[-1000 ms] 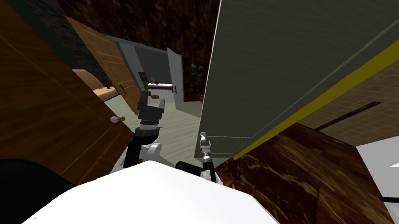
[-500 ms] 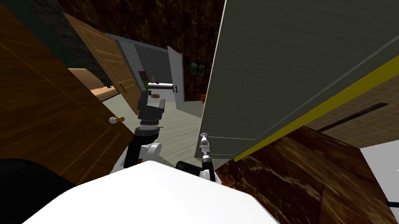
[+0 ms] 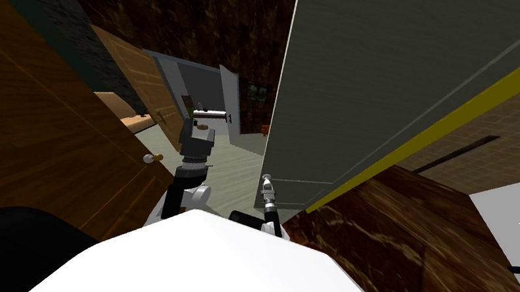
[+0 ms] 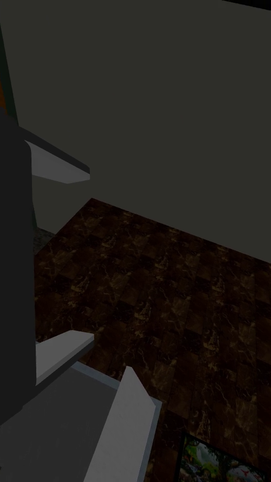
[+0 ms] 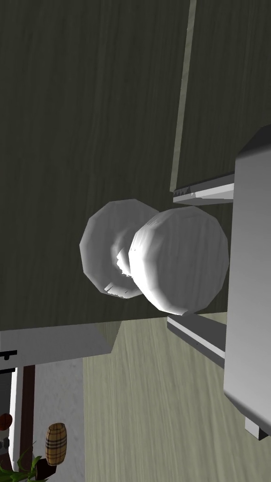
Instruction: Push the door open
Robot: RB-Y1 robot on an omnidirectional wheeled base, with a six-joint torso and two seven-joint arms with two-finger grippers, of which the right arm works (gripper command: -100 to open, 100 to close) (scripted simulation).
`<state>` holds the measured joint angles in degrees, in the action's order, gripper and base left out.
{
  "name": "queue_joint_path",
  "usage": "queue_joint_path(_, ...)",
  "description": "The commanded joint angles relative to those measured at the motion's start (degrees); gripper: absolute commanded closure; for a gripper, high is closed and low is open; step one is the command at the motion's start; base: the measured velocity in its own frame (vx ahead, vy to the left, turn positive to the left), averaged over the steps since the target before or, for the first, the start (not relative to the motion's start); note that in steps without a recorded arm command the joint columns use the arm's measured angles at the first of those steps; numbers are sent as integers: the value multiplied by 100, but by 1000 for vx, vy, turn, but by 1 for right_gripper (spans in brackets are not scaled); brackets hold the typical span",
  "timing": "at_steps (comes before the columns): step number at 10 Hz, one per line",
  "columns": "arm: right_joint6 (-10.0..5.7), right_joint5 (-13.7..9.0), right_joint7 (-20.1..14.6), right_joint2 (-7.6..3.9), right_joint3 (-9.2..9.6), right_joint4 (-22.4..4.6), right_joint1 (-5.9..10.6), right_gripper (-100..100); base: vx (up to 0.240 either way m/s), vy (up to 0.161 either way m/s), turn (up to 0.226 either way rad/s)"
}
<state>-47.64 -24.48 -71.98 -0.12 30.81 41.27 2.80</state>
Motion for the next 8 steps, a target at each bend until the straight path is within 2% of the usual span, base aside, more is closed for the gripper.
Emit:
queue_joint_path(1,47,-32,43,-103,-75,198,-60,100,104,56,-26)
queue_joint_path(2,47,-32,43,-103,-75,198,-60,100,64,32,-9)
queue_joint_path(3,39,-82,72,-182,-176,192,-47,100,130,62,-29)
queue_joint_path(4,39,-82,72,-182,-176,192,-47,100,120,60,-40)
queue_joint_path(6,27,-159,116,-273,-332,183,-26,100,156,98,-54)
queue_joint_path(7,27,-159,116,-273,-332,183,-26,100,143,78,-42)
queue_joint_path(8,19,-212,146,-315,-438,176,-12,100,168,70,-32)
